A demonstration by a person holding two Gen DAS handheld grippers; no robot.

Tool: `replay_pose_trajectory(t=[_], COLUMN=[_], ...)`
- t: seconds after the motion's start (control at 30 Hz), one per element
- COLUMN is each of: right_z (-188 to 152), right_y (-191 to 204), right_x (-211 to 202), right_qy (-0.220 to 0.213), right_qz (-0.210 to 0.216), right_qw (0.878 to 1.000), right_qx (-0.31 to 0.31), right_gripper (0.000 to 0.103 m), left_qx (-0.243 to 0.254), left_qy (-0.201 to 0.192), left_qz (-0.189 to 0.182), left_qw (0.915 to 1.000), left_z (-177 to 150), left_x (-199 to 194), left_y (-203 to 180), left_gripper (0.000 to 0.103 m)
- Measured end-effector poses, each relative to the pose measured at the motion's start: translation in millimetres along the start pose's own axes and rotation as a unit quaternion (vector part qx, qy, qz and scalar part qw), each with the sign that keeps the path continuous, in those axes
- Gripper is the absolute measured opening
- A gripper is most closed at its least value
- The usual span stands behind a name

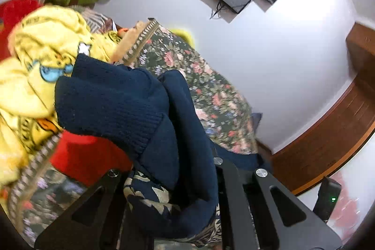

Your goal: Fold large clothes

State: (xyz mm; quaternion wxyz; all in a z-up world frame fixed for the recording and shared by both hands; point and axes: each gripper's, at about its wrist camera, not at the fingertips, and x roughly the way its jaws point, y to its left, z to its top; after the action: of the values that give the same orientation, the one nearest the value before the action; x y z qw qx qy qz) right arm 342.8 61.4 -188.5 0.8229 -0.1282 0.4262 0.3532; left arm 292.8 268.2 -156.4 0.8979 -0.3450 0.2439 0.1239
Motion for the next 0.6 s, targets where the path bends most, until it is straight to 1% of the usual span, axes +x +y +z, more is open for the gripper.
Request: replay_pose_trajectory(t=[0.1,0.13,0.2,0.27,0.33,0.4,0.43,0.5,0.6], right_z=[-11.7,-14.8,-21.0,-22.6,-21.0,-19.5,-19.2,-20.0,-28.7], right_y=[13.3,16.5,20.3,19.6,16.0,12.1,9.4,3.1,-24.8], right_x=[25.1,32.2,39.4,38.6,36.9,33.0,29.2,19.2,-2.9], right_qy=[0.027,0.034,0.031,0.029,0.033,0.037,0.039,0.035,0.022], right_qz=[0.008,0.005,-0.006,-0.006,0.002,0.007,0.009,0.014,0.009], right_qw=[1.0,0.999,0.999,0.999,0.999,0.999,0.999,0.999,0.999], right_qx=[-0.014,-0.018,-0.032,-0.037,-0.032,-0.027,-0.025,-0.017,0.023], right_gripper=[0.101,0.103,0.103,0.103,0.103,0.103,0.101,0.101,0.101], left_qx=[0.019,0.024,0.037,0.049,0.057,0.069,0.075,0.094,0.122], left_qy=[0.018,0.021,0.023,0.021,0.018,0.017,0.016,0.015,0.023], left_qz=[0.014,0.018,0.026,0.025,0.015,-0.004,-0.007,-0.016,-0.041], left_qw=[0.9996,0.9993,0.9987,0.9983,0.9981,0.9975,0.997,0.9953,0.9914], left_z=[-6.8,-9.1,-14.0,-17.6,-16.6,-15.2,-15.9,-16.1,-21.4], left_x=[6.7,9.0,15.3,15.3,13.4,14.1,13.7,15.4,24.0], left_y=[-3.2,-5.1,-10.7,-18.1,-29.3,-44.9,-53.7,-74.1,-110.8], left_gripper=[0.009,0.009,0.009,0.009,0.009,0.009,0.009,0.008,0.008])
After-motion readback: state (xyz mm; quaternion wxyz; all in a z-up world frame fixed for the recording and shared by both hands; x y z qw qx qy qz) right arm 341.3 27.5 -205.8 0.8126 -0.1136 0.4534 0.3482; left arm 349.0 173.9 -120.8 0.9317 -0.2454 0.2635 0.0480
